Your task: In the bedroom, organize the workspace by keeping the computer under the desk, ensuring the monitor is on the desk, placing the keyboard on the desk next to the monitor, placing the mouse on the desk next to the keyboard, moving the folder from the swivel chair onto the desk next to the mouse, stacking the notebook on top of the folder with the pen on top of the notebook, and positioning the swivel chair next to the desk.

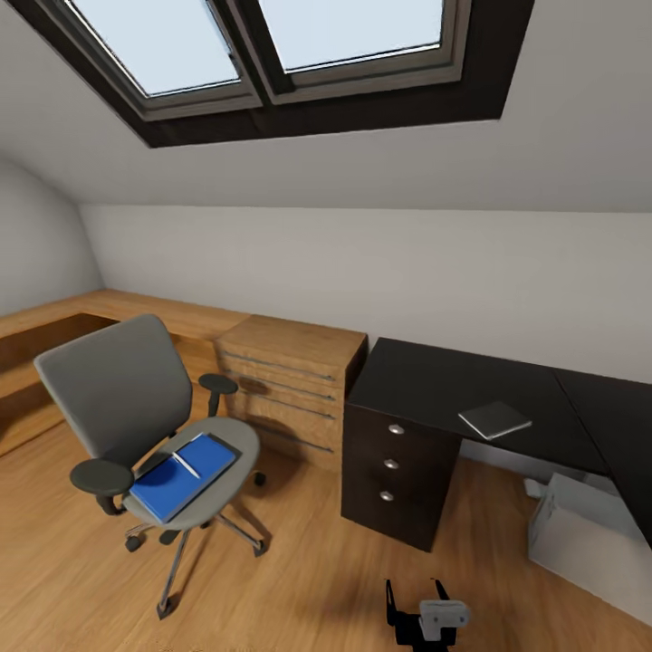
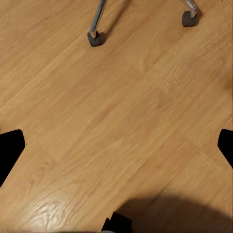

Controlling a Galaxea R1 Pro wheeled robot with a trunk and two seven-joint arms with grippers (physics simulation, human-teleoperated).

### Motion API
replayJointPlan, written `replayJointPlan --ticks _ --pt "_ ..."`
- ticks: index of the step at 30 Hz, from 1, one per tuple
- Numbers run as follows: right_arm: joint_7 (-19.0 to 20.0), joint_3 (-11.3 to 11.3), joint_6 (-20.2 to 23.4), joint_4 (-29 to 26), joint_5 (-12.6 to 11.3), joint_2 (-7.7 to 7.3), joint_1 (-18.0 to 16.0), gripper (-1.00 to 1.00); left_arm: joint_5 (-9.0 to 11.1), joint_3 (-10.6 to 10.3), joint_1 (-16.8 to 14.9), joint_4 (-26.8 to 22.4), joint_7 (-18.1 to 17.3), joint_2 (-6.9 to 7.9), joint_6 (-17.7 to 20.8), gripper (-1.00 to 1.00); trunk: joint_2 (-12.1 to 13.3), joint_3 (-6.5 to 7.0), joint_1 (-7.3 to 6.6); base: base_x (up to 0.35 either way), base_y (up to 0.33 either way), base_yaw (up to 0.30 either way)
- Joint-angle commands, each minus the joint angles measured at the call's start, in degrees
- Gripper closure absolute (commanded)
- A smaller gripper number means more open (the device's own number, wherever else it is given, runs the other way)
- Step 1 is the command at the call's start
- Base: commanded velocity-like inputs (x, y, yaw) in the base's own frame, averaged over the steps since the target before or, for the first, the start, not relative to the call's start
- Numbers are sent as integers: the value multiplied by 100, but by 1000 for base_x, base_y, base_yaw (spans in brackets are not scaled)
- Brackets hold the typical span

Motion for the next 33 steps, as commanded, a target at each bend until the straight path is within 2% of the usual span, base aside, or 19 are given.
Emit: replayJointPlan --ticks 1,8,19,33 --pt "-48 -16 -14 12 62 -1 -7 -100 60 -44 -1 -6 45 10 -28 -100 -4 -5 0 0 0 287" --pt "-38 -16 -9 12 57 1 -7 -100 60 -44 -1 -2 45 10 -28 -100 -4 -5 0 0 0 240" --pt "-45 -28 -2 12 34 13 -4 -100 61 -44 -1 -4 45 21 -28 -100 -4 -6 0 0 0 34" --pt "-48 -43 0 12 27 12 -8 -100 61 -44 -1 0 45 27 -28 -100 -4 -8 0 0 0 256"
